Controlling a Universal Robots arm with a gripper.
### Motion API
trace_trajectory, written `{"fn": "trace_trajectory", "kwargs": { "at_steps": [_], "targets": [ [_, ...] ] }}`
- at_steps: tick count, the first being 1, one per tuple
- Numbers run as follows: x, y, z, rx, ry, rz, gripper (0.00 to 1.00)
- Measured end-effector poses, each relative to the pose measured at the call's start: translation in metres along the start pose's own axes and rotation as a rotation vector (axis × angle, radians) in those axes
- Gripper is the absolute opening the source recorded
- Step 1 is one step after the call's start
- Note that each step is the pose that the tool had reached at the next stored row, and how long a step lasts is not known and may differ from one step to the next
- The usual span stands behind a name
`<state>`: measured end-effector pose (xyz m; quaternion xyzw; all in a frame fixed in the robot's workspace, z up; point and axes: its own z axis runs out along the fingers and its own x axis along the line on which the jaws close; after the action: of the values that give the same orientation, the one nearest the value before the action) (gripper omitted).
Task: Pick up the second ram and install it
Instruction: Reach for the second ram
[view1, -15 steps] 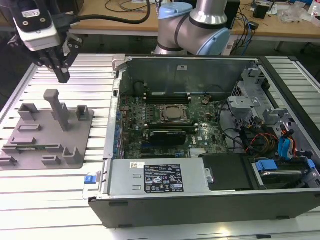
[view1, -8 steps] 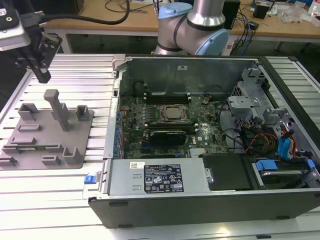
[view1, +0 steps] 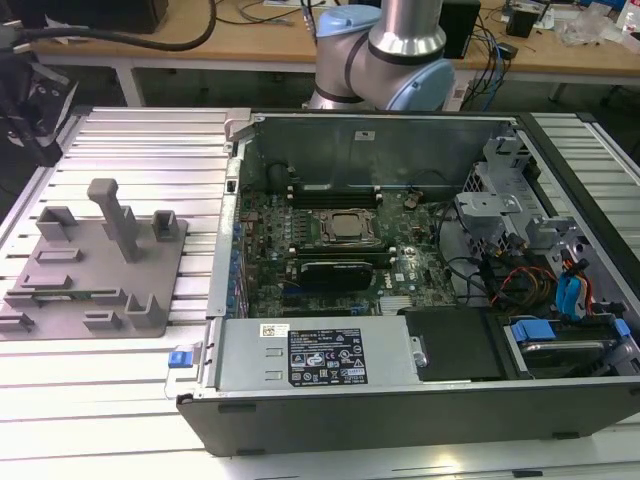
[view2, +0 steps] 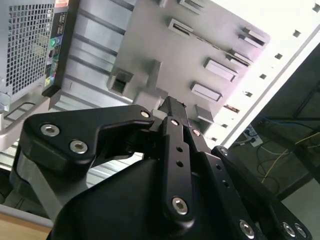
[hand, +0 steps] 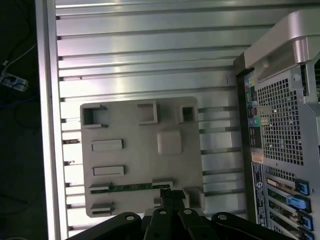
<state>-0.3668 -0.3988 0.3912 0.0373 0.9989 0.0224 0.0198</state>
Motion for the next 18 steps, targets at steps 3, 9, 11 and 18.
{"fn": "trace_trajectory", "kwargs": {
  "at_steps": [3, 9, 11, 18],
  "targets": [
    [0.0116, -0.0010, 0.0031, 0.0000, 0.0000, 0.000, 0.08],
    [0.0260, -0.0089, 0.0197, 0.0001, 0.0001, 0.000, 0.08],
    [0.0292, -0.0138, 0.0246, 0.0000, 0.0000, 0.000, 0.08],
    [0.0390, -0.0169, 0.0375, 0.0000, 0.0002, 0.000, 0.08]
  ]
}}
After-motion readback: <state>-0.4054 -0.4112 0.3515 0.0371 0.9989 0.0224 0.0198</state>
